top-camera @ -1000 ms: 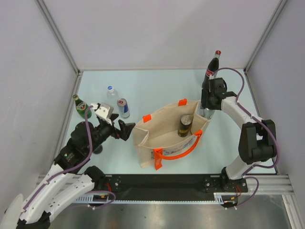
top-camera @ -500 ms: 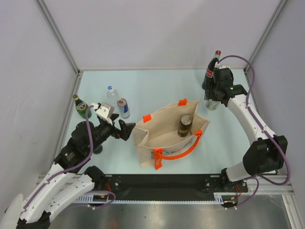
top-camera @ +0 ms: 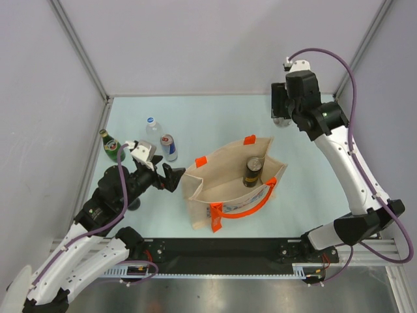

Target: Place the beverage into the canvas bag

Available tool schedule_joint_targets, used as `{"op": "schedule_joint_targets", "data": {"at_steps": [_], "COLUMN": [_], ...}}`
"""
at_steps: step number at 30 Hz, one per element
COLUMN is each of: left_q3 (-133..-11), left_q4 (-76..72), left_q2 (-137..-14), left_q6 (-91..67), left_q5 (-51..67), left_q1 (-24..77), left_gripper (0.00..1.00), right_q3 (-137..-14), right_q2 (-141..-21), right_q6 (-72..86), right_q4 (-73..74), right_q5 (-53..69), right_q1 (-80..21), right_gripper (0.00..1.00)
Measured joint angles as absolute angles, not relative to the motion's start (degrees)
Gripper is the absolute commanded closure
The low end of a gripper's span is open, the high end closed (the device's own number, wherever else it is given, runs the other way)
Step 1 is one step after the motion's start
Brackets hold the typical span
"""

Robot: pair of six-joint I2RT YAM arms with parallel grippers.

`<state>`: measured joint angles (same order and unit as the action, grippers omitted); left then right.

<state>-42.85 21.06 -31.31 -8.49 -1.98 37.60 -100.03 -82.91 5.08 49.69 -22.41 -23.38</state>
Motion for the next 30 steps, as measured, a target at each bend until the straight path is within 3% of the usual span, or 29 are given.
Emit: {"op": "schedule_joint_targets", "data": {"at_steps": [8, 15, 30], "left_q3": [-42.9, -42.9, -42.9], "left_q4": [21.1, 21.1, 21.1], "left_q2": [-31.4, -31.4, -31.5], "left_q6": [-8.5, -8.5, -8.5], "left_q5": [-2.0, -2.0, -1.9], "left_q1": [37.6, 37.6, 37.6], "left_gripper": [0.00, 0.00, 0.00], "right_q3": [-112.2, -113.1, -96.9], "right_q2": [-82.7, -80.4, -70.6], "right_q6": [2.5, 2.8, 8.3], "right_q4": [52.3, 55.1, 53.6], "right_q5": [-25.9, -22.1, -5.3], "right_q1": [-33.6, -38.8, -39.6], "right_gripper": [1.00, 1.00, 1.00]}}
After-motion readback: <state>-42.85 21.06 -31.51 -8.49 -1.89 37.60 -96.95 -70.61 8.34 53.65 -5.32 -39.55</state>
